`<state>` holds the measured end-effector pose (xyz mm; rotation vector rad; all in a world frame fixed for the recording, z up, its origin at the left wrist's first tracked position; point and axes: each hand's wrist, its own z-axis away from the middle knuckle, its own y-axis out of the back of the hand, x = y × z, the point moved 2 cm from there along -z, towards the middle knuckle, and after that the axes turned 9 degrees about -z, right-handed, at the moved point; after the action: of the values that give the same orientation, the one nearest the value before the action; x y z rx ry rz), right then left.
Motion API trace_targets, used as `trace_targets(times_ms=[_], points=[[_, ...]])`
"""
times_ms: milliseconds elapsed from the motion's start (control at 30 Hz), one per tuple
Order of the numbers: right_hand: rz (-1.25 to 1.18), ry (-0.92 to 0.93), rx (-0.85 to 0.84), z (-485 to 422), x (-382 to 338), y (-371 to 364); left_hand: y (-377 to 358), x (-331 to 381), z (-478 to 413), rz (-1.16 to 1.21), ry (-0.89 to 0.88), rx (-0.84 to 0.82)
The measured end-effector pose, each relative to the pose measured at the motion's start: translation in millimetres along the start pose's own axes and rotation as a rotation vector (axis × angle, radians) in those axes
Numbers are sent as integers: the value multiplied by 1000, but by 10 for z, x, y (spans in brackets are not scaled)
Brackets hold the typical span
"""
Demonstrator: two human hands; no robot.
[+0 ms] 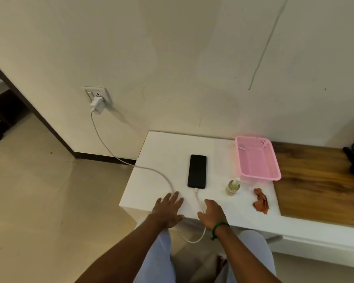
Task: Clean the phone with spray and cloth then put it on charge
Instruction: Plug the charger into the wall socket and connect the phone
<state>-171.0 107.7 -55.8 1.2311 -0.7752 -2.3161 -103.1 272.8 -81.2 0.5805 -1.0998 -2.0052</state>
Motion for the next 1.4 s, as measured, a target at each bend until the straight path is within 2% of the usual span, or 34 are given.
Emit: trace_targets(times_ms=[500, 1000, 1400], points=[[392, 116, -76, 147, 186, -286, -129, -23, 171, -4, 109, 39], [435, 94, -69, 146, 207, -353, -149, -56, 231, -5, 146, 113], [443, 113, -72, 147, 200, -345, -69, -338, 181, 2, 245, 204]])
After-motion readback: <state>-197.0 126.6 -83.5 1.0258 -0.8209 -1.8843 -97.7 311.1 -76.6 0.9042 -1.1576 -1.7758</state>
